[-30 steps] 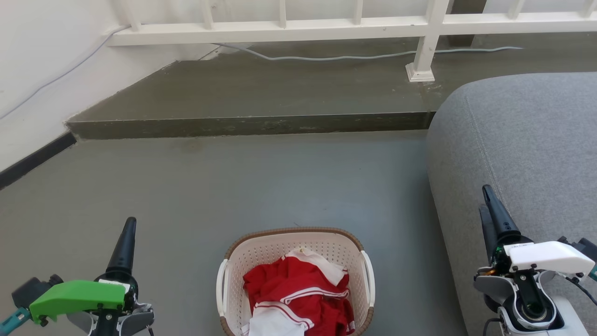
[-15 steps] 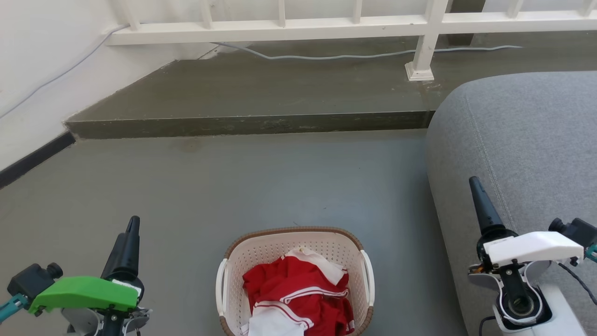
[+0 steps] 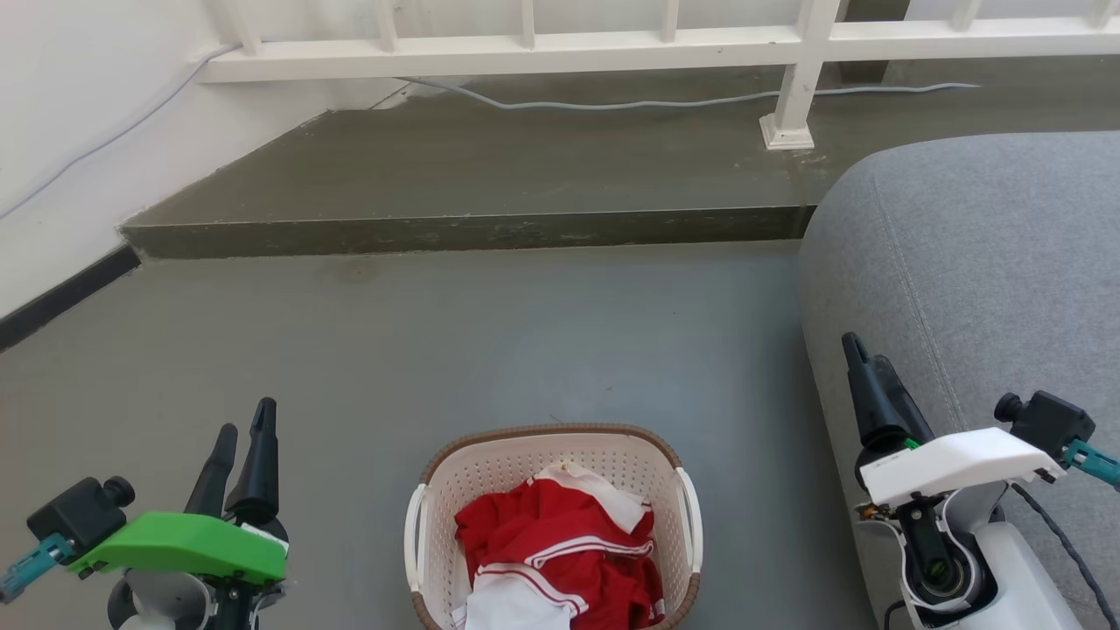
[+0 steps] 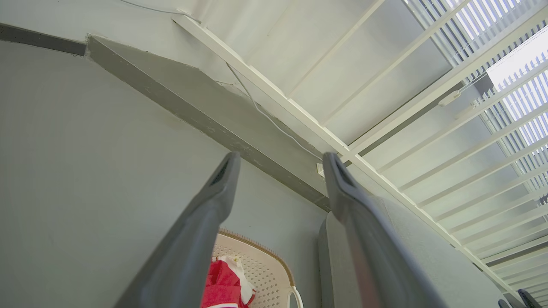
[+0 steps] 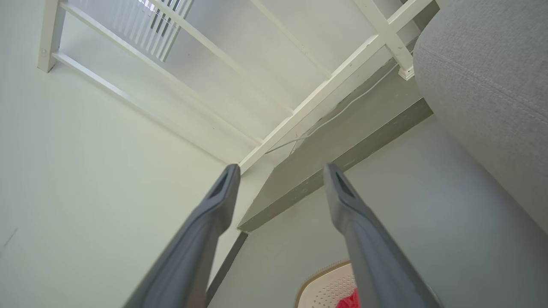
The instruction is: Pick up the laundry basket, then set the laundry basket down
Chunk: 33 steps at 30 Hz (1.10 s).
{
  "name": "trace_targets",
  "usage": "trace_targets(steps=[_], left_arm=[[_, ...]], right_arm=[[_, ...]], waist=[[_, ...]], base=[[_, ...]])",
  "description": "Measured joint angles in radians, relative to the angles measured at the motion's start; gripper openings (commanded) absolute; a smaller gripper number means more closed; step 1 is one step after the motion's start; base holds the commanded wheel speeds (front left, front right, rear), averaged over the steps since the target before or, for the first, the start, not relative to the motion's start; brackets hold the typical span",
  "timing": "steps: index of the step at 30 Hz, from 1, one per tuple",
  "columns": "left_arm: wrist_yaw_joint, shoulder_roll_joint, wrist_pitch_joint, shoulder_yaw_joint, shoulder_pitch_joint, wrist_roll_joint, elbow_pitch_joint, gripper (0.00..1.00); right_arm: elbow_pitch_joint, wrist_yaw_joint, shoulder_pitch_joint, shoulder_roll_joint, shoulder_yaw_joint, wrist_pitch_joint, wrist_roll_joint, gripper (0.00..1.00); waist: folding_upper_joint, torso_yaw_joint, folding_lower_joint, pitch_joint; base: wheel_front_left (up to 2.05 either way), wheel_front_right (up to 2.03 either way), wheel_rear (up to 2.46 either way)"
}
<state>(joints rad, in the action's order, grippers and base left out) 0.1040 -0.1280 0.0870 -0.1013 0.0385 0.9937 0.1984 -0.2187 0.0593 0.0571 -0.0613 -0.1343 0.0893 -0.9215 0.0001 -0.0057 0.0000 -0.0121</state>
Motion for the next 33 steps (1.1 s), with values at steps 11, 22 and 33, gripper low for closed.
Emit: trace_targets(steps=[11, 22, 33], left_arm=[[0.0, 0.003, 0.039, -0.015, 0.0, -0.145, -0.019, 1.0], [0.001, 0.004, 0.075, -0.026, 0.0, -0.284, -0.04, 1.0], [0.003, 0.007, 0.115, -0.03, 0.0, -0.42, -0.051, 1.0]], right_arm=[[0.018, -0.019, 0.003, 0.002, -0.043, 0.04, 0.153, 1.0], [0.023, -0.041, 0.016, 0.002, -0.083, 0.071, 0.311, 1.0], [0.03, -0.061, 0.017, 0.002, -0.119, 0.113, 0.455, 1.0]], waist=[[0.0, 0.0, 0.0, -0.005], [0.0, -0.002, 0.0, -0.007], [0.0, -0.004, 0.0, -0.005]], base=[[0.0, 0.0, 0.0], [0.0, 0.0, 0.0], [0.0, 0.0, 0.0]])
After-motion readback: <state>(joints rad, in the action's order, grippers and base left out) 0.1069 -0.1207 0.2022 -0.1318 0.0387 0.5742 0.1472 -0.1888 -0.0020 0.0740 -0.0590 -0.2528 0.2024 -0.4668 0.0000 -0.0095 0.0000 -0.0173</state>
